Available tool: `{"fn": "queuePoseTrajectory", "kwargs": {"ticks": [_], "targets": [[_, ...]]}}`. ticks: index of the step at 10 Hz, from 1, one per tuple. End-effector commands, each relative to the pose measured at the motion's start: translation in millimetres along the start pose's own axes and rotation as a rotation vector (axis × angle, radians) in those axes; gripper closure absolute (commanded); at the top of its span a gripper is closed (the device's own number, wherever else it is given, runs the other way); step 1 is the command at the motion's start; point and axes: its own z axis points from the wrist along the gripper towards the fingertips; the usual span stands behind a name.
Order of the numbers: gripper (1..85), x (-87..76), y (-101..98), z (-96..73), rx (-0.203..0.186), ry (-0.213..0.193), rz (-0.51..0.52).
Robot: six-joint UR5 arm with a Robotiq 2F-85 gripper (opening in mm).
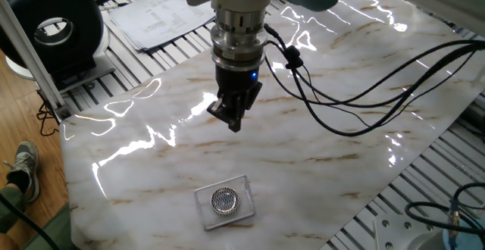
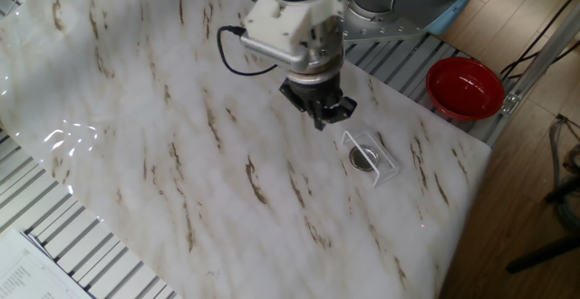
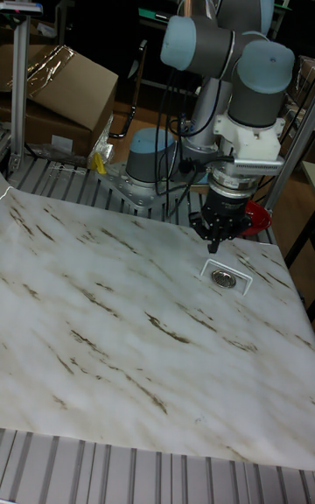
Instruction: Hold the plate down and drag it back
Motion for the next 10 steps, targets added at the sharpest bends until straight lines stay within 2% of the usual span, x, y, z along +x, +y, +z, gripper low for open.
{"fn": "queuePoseTrajectory", "kwargs": {"ticks": [1,2,3,6,8,10], "targets": [[84.3,-30.2,17.3,22.8,-0.081,0.023,0.004],[84.3,-42.4,23.1,36.9,-0.122,0.027,-0.004],[84.3,-46.3,19.3,50.0,-0.12,0.033,-0.03],[84.3,-42.2,24.5,72.7,-0.15,0.095,-0.031],[84.3,-36.9,36.0,82.6,-0.196,0.132,0.021],[84.3,-33.4,37.8,95.1,-0.208,0.142,0.033]]}}
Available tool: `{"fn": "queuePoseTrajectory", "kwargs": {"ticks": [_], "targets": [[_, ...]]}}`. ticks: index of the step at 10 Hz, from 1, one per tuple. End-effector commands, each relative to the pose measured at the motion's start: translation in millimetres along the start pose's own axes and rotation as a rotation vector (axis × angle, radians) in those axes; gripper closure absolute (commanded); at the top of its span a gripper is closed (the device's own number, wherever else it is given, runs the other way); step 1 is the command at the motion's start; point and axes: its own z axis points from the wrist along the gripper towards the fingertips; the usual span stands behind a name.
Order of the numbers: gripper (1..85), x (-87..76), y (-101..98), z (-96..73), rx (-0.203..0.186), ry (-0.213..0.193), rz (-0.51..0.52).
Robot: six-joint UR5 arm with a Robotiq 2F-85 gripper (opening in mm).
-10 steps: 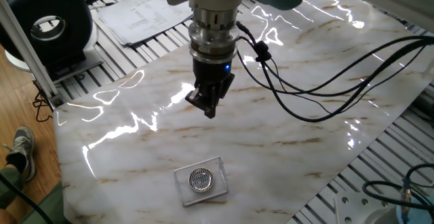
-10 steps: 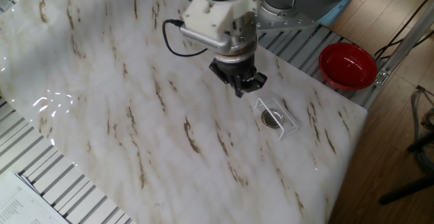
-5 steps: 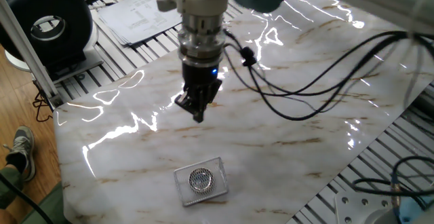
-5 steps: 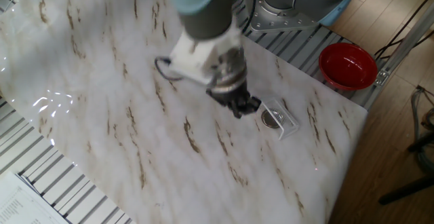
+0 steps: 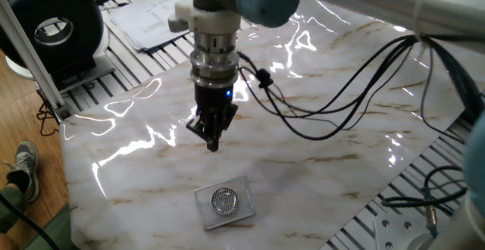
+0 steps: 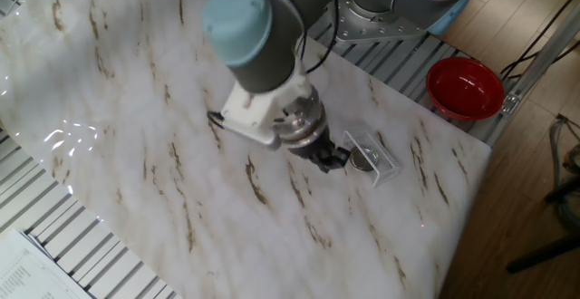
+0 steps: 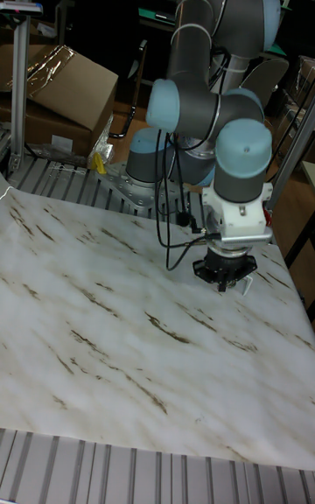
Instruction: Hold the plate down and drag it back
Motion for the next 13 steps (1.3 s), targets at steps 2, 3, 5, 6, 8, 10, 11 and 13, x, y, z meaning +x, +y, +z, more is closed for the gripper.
{"fn": "queuePoseTrajectory", "kwargs": {"ticks": [2,3,5,6,8,10,11,13], "targets": [[84.3,9.6,19.0,21.0,-0.098,0.061,0.052],[84.3,14.6,29.9,19.6,-0.142,0.08,0.054],[84.3,18.4,4.6,20.9,-0.054,0.084,-0.019],[84.3,18.2,-11.3,19.6,0.006,0.083,-0.034],[84.3,21.4,-16.7,19.2,0.027,0.095,-0.021],[84.3,31.1,-18.5,18.0,0.035,0.132,-0.003],[84.3,43.2,-6.7,16.3,-0.013,0.179,-0.028],[84.3,52.0,-16.9,14.4,0.021,0.215,-0.069]]}}
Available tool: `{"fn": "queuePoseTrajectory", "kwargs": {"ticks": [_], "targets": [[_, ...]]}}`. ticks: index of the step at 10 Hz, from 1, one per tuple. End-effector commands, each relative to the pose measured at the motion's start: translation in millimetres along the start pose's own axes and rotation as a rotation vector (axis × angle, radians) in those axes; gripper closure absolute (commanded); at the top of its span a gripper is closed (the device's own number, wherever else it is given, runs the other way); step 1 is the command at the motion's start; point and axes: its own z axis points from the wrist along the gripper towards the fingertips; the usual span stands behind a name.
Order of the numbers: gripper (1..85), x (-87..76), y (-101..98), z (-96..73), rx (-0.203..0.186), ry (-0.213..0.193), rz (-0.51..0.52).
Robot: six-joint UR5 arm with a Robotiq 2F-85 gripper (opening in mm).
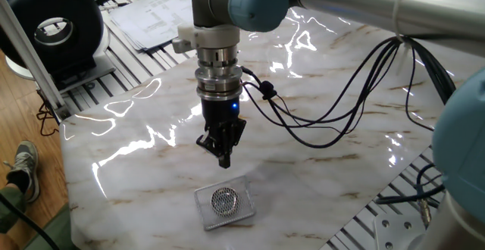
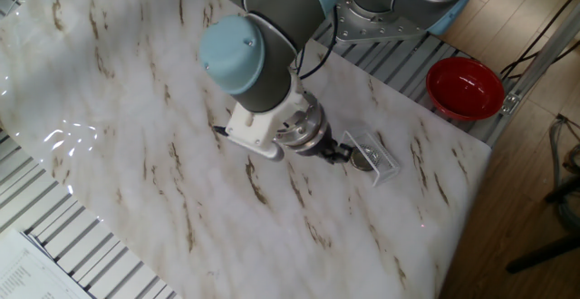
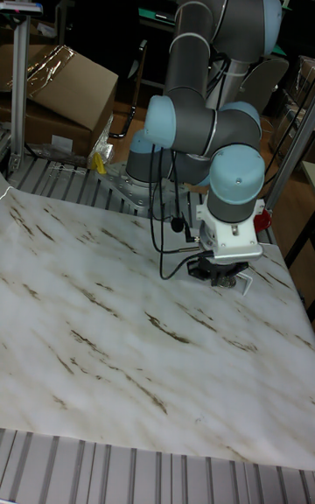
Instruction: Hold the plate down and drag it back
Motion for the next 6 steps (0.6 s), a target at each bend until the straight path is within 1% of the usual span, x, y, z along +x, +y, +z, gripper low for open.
{"fn": "queuePoseTrajectory", "kwargs": {"ticks": [1,2,3,4,6], "targets": [[84.3,9.3,-4.7,-1.9,0.017,0.036,0.0],[84.3,7.1,-7.5,-0.7,0.029,0.029,0.009],[84.3,5.5,2.8,5.2,-0.011,0.038,0.022],[84.3,1.3,9.0,8.8,-0.051,0.036,0.019],[84.3,-2.9,8.6,13.0,-0.072,0.036,0.023]]}}
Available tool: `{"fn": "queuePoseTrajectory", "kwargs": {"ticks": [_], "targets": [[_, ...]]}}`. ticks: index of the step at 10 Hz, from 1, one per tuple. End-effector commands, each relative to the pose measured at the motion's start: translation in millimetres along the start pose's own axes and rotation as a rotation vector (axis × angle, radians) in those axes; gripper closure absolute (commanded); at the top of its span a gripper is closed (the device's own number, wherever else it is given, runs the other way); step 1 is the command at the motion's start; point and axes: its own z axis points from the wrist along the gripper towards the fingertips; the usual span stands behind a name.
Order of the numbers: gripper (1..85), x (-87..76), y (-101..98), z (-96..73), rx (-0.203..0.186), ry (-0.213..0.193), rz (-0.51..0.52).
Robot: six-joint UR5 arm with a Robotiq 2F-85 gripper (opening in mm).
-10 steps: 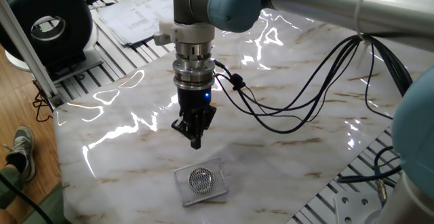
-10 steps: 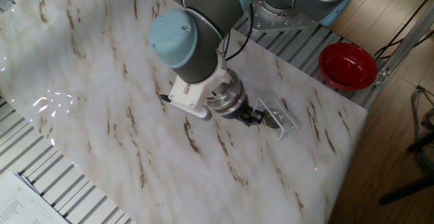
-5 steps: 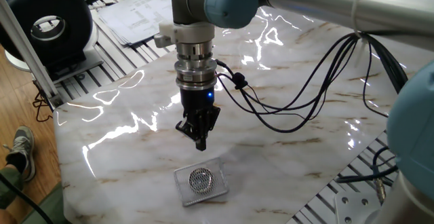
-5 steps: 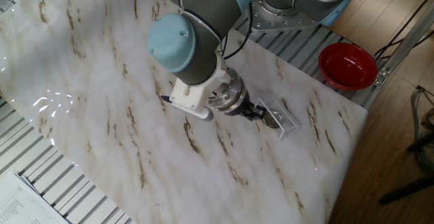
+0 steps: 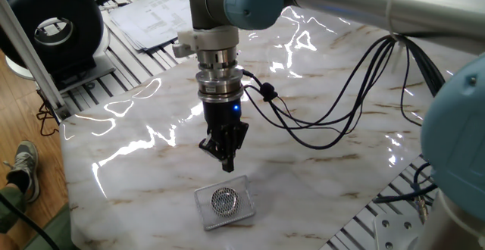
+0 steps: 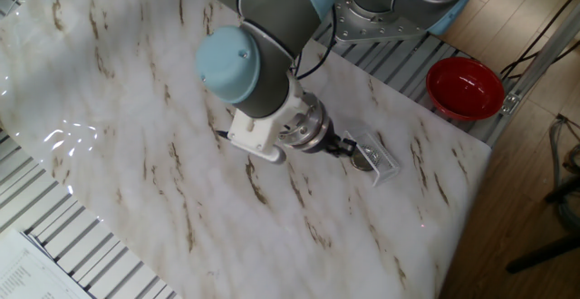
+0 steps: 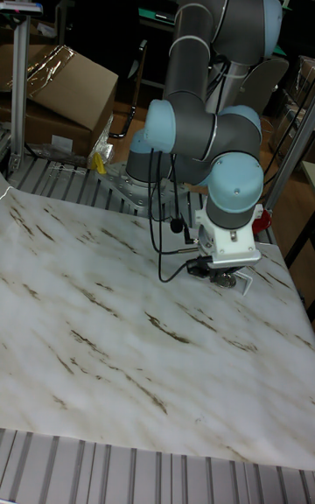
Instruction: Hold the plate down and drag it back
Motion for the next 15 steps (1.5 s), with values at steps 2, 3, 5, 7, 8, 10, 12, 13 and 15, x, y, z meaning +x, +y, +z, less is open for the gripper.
{"fn": "queuePoseTrajectory", "kwargs": {"ticks": [2,3,5,7,8,10,12,13,15], "targets": [[84.3,-8.6,21.3,6.0,-0.107,0.007,0.011],[84.3,-6.3,27.6,6.4,-0.13,0.015,0.005],[84.3,-3.8,22.1,8.6,-0.113,0.025,-0.002],[84.3,-6.3,17.9,14.3,-0.105,0.027,-0.001],[84.3,-7.0,17.0,16.6,-0.105,0.027,0.001],[84.3,-5.4,25.7,16.5,-0.146,0.034,0.012],[84.3,-1.6,28.8,16.5,-0.164,0.047,0.016],[84.3,-1.6,28.9,17.3,-0.169,0.049,0.015],[84.3,-2.5,28.0,21.5,-0.172,0.05,0.013]]}}
